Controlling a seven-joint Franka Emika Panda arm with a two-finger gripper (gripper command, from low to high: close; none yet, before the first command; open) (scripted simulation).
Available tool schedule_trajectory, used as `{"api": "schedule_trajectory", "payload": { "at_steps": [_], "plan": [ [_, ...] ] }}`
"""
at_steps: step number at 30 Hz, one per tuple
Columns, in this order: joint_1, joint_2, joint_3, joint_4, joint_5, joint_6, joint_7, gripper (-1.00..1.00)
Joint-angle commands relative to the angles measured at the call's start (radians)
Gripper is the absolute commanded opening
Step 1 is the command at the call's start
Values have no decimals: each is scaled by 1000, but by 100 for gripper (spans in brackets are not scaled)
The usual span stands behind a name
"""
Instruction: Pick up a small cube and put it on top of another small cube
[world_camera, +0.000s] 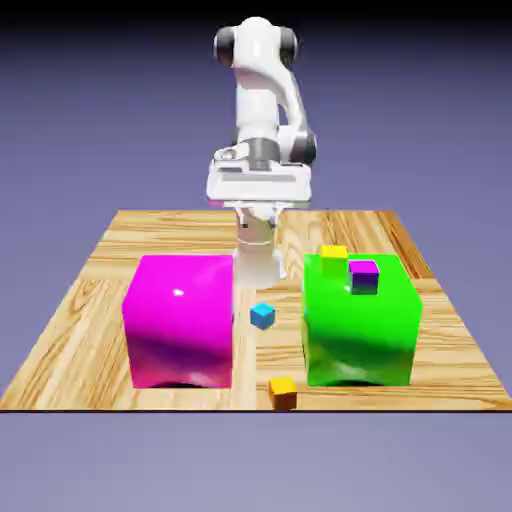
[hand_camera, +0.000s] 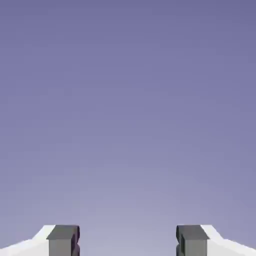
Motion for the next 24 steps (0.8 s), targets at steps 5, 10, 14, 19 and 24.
{"api": "schedule_trajectory", "payload": {
  "at_steps": [5,10,14,19,24],
  "plan": [
    [181,1,-177,44,-57,-41,-85,0],
    [362,3,-353,87,-115,-83,-170,0],
    [507,4,-494,122,-160,-116,-239,0],
    [689,5,-671,166,-218,-157,-324,0],
    [870,6,-848,209,-275,-198,-409,0]
  ]
}}
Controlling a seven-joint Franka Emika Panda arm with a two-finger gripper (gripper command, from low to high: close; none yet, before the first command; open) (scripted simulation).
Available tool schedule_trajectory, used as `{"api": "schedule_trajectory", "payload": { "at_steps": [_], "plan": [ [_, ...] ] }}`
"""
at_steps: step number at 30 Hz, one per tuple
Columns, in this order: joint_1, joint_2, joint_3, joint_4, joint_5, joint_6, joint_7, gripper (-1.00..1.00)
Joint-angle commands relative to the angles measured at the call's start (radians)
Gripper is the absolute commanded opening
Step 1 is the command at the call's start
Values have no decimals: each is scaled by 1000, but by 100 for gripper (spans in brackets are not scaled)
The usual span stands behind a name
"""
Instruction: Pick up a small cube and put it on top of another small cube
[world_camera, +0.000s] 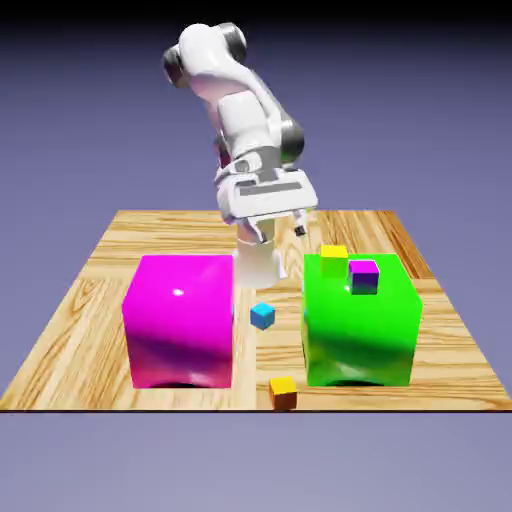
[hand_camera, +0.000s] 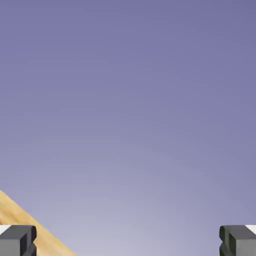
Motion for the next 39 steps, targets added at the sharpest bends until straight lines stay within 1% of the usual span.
{"api": "schedule_trajectory", "payload": {
  "at_steps": [1,39],
  "plan": [
    [36,0,-35,9,-11,-8,-17,0],
    [1413,10,-1377,340,-447,-322,-664,0]
  ]
}}
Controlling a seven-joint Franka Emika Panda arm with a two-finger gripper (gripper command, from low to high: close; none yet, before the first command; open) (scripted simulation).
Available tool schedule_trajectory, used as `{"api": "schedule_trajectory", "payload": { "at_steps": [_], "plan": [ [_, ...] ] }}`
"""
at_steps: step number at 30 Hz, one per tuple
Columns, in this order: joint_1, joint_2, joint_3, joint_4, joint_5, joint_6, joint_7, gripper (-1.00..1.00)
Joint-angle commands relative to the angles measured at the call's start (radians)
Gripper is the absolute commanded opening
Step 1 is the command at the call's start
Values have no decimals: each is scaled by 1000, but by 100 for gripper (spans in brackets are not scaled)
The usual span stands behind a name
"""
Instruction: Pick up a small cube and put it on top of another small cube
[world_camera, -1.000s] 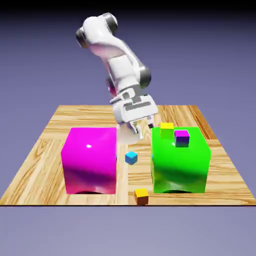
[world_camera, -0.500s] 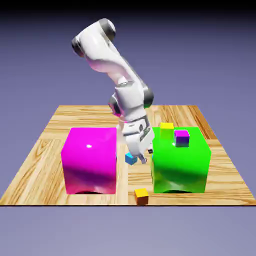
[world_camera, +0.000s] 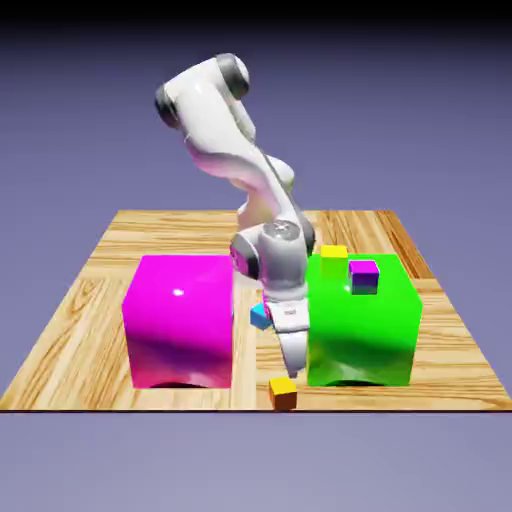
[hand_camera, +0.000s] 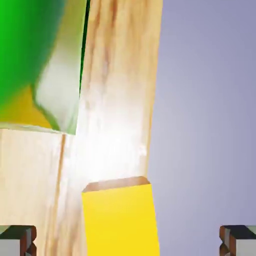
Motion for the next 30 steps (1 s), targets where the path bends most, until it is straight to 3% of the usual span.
{"api": "schedule_trajectory", "payload": {
  "at_steps": [1,8,9,15,30],
  "plan": [
    [36,0,-35,9,-11,-8,-17,0],
    [164,-154,-202,69,-182,77,94,0],
    [164,-154,-203,69,-182,77,94,-100],
    [31,1,-21,6,-19,-4,-10,-100],
    [-417,-176,522,96,-130,-282,395,-100]
  ]
}}
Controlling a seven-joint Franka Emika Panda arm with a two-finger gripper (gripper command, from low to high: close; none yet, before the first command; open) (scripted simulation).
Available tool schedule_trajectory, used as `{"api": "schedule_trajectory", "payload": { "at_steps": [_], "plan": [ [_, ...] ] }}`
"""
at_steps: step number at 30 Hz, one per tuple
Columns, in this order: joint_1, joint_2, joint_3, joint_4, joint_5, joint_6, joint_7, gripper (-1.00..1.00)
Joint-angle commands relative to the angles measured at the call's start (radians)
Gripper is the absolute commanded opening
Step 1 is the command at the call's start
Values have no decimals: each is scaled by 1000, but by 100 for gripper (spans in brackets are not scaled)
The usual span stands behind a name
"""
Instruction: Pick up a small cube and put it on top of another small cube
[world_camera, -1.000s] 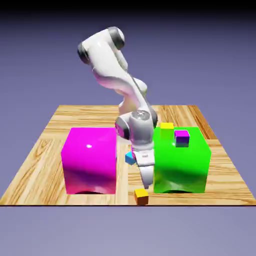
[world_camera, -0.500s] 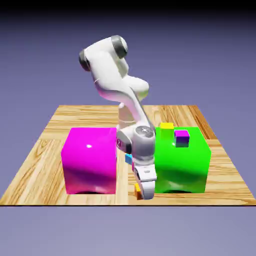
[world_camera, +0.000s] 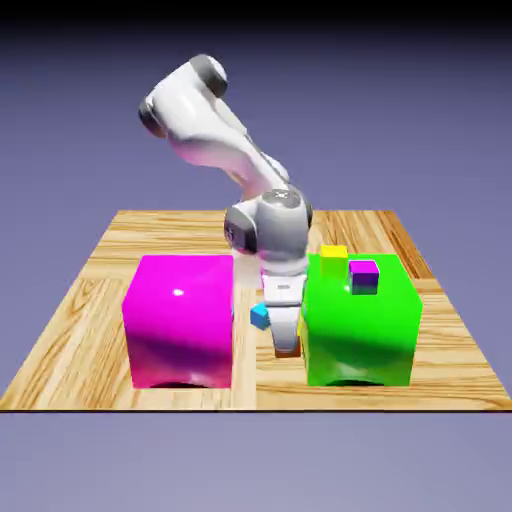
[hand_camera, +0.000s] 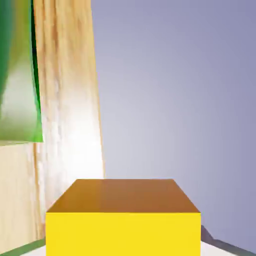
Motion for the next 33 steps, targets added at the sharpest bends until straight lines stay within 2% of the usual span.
{"api": "schedule_trajectory", "payload": {
  "at_steps": [1,21,24,28,29,33],
  "plan": [
    [-9,-18,36,-8,-3,-31,33,-100],
    [-146,-385,761,-198,3,-685,677,-100],
    [-107,-396,767,-228,14,-707,689,-100],
    [-125,-420,633,-349,-103,-584,713,-100],
    [-125,-420,633,-349,-103,-584,713,100],
    [-111,-401,742,-251,-8,-684,693,100]
  ]
}}
